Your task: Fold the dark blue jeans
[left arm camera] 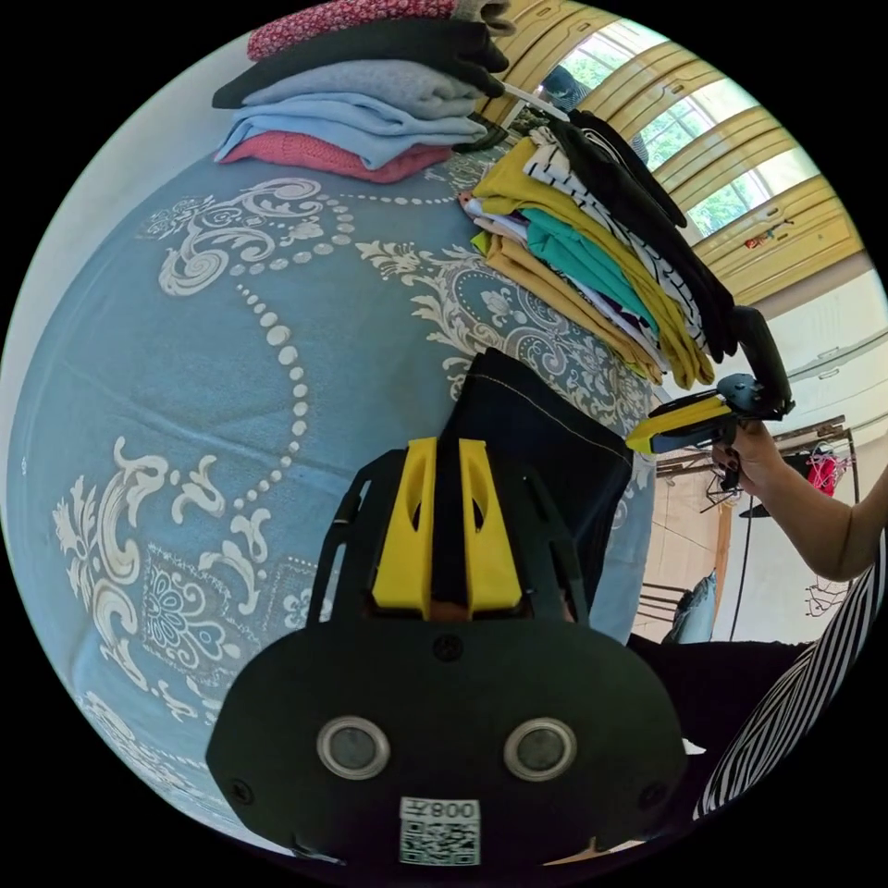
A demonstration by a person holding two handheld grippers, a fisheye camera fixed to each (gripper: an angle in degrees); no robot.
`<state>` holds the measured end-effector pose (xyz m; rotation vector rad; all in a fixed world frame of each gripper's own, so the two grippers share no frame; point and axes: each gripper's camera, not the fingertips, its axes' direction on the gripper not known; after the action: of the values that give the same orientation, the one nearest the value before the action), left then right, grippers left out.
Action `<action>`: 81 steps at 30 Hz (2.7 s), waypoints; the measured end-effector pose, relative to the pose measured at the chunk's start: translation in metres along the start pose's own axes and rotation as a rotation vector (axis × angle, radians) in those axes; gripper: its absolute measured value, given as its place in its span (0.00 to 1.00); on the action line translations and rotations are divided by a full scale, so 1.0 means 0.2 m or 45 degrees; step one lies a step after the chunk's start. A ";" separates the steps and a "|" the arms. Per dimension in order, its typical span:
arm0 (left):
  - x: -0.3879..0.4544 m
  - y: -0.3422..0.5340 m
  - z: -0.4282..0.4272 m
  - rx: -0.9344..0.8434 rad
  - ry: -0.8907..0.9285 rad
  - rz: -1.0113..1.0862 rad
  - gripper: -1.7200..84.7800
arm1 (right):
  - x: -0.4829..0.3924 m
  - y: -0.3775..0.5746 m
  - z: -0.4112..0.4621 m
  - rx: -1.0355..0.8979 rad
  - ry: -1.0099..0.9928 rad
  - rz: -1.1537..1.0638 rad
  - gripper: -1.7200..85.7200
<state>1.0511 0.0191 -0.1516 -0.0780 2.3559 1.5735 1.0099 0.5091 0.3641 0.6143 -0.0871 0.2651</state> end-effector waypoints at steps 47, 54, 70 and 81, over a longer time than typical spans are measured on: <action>1.57 0.39 -1.17 -0.130 0.181 -0.313 0.09 | -1.61 -0.30 0.87 -0.590 0.204 -1.134 0.05; 1.74 0.70 -1.53 -0.269 0.039 -0.687 0.11 | -2.08 -0.38 1.05 -0.588 -0.086 -1.311 0.11; 2.40 1.19 -2.05 -0.275 -0.129 -1.108 0.04 | -2.95 -0.14 1.75 -0.831 -0.041 -1.851 0.08; 2.43 1.32 -2.84 0.419 -0.227 -1.147 0.12 | -3.40 -0.68 1.71 -0.560 -0.397 -1.525 0.09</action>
<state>0.4063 -0.3333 0.1467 -0.7632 1.9491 0.7198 0.3912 0.0553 0.4594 0.1845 -0.0616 -0.9914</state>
